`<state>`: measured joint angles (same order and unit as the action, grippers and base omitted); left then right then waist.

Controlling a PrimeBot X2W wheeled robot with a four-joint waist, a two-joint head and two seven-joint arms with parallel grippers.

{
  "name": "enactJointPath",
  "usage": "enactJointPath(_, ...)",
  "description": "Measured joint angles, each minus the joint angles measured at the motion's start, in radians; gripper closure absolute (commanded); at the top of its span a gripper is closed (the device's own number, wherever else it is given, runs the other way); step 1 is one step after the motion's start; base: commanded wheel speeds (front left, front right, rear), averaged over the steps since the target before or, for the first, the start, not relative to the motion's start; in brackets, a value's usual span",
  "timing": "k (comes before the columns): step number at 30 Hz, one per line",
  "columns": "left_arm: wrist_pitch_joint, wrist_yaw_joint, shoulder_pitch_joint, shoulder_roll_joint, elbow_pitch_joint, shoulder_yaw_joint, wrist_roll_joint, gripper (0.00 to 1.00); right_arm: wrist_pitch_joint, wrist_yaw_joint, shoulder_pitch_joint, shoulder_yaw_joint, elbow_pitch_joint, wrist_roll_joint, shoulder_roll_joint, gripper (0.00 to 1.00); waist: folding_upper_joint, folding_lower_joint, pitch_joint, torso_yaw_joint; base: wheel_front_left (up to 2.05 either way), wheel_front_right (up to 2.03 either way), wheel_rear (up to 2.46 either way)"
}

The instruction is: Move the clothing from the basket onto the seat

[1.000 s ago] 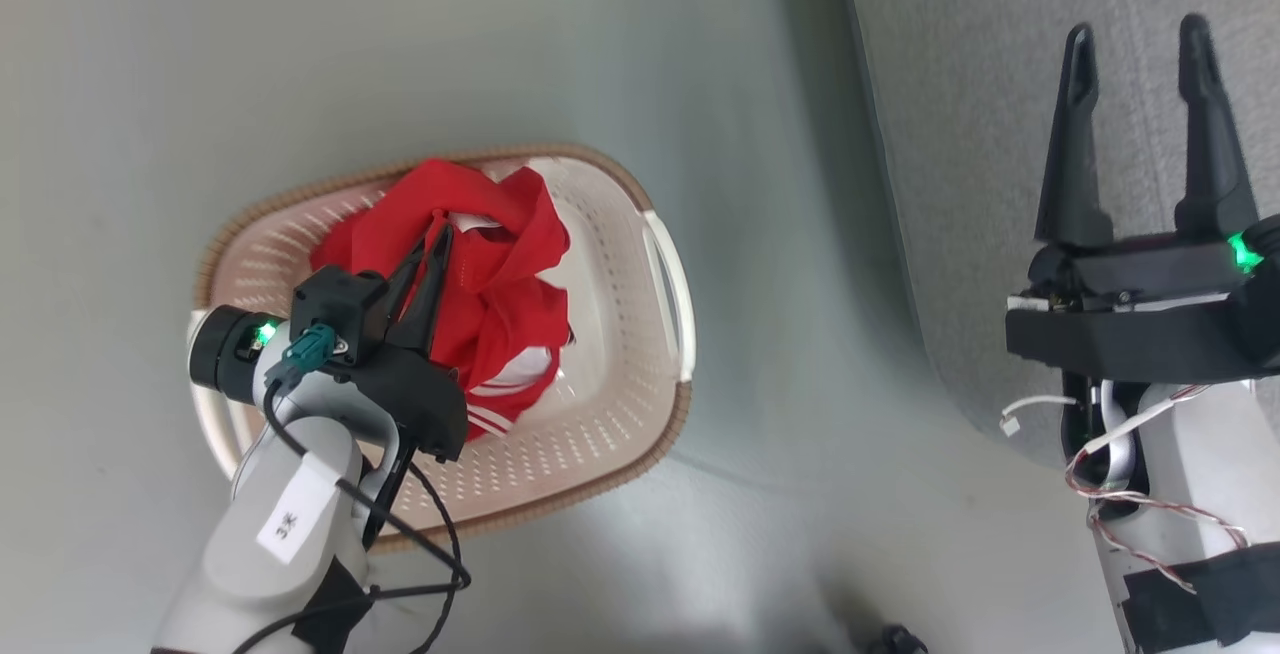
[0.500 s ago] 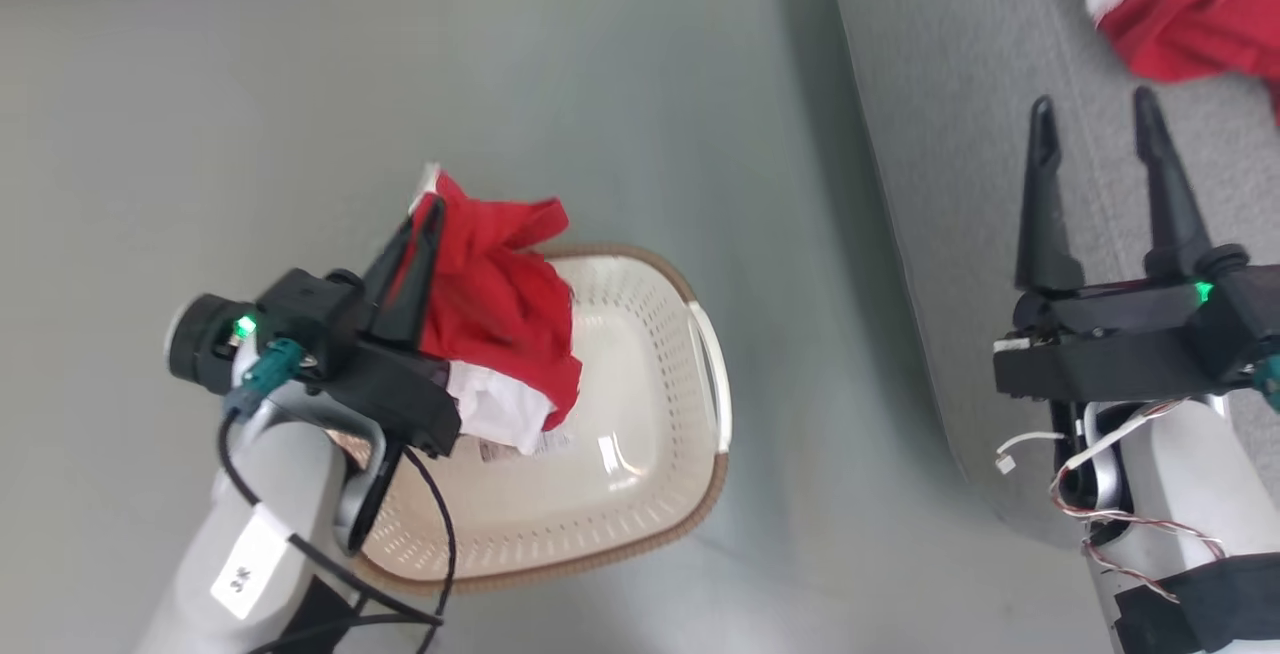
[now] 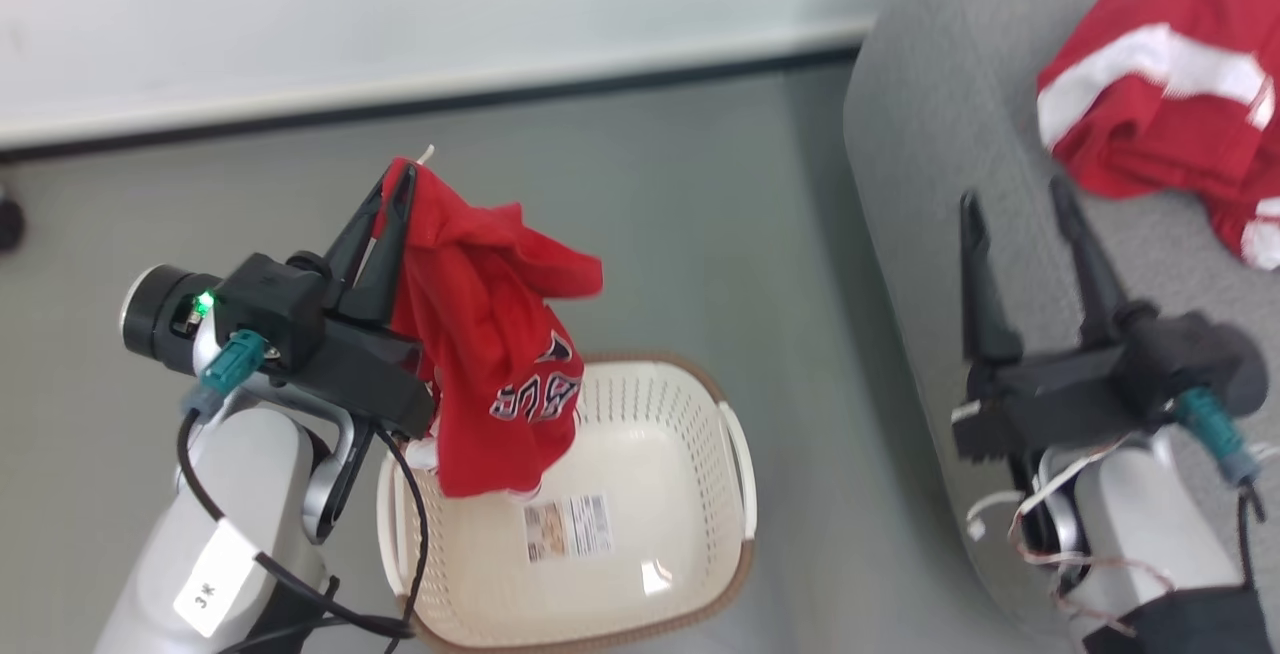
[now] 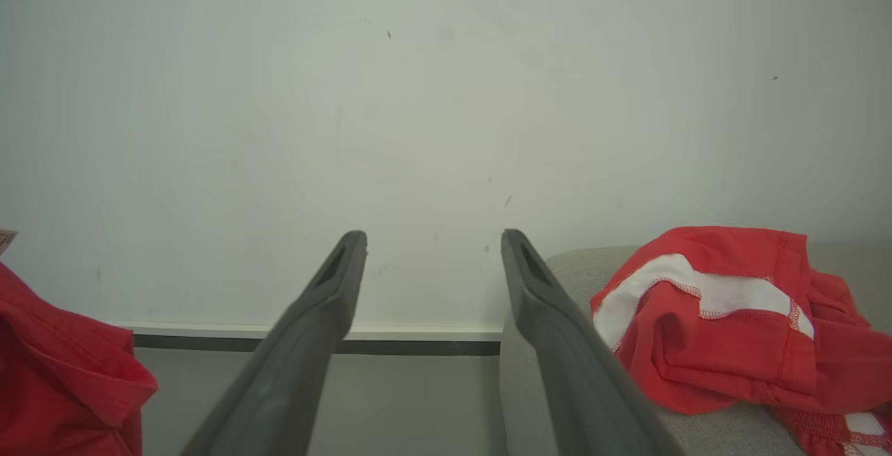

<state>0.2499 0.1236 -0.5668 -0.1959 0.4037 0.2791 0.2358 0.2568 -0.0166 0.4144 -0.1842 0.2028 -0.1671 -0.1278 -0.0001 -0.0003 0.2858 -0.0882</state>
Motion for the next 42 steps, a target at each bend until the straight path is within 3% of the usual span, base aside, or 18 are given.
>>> enactJointPath(23,-0.012,0.007,0.002,0.015,0.003,0.092,-0.005,1.00,0.000,0.093,-0.119,-0.143,0.143,0.020,0.025,0.00,0.0000,0.0001,-0.308,0.041,0.00,0.00,0.00)
enactJointPath(30,-0.046,0.008,-0.005,0.038,-0.025,0.125,-0.004,1.00,0.000,0.123,-0.116,-0.233,0.213,0.027,0.044,0.00,0.0000,0.0001,-0.345,0.042,0.00,0.00,0.00)
enactJointPath(42,-0.092,0.008,-0.052,0.082,-0.059,0.191,0.004,1.00,0.000,0.140,-0.091,-0.372,0.347,0.017,0.059,0.00,0.0002,0.0003,-0.356,0.075,0.00,0.00,0.00)
